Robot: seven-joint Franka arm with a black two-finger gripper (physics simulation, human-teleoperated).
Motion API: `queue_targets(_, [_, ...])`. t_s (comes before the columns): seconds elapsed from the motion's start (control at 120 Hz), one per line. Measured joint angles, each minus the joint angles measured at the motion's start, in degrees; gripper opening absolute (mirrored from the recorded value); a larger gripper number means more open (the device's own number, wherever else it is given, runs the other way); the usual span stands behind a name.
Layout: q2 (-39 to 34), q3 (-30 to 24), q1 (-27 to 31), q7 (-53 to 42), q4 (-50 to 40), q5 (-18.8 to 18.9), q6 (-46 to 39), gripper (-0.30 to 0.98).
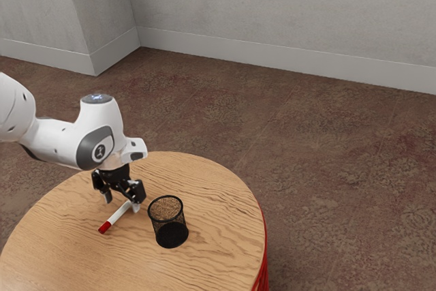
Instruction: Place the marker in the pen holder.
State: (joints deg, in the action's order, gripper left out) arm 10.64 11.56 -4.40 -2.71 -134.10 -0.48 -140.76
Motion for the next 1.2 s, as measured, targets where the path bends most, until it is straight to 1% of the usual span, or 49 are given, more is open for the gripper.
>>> queue_targets(0.225, [1.8,-0.1,1.1,-0.2,0.5,0.2,-2.0,0.67])
queue_targets(0.608, [4.5,-0.6,1.2,-0.9,3.4,0.2,-3.0,0.65])
queue_targets(0.7, [4.6,-0.6,1.2,-1.0,3.5,0.2,-3.1,0.60])
queue_targets(0.883, [4.3,-0.7,1.2,-1.1,4.5,0.3,-3.1,0.46])
queue_targets(1.2, [4.0,-0.7,1.2,-1.1,4.1,0.2,-2.8,0.32])
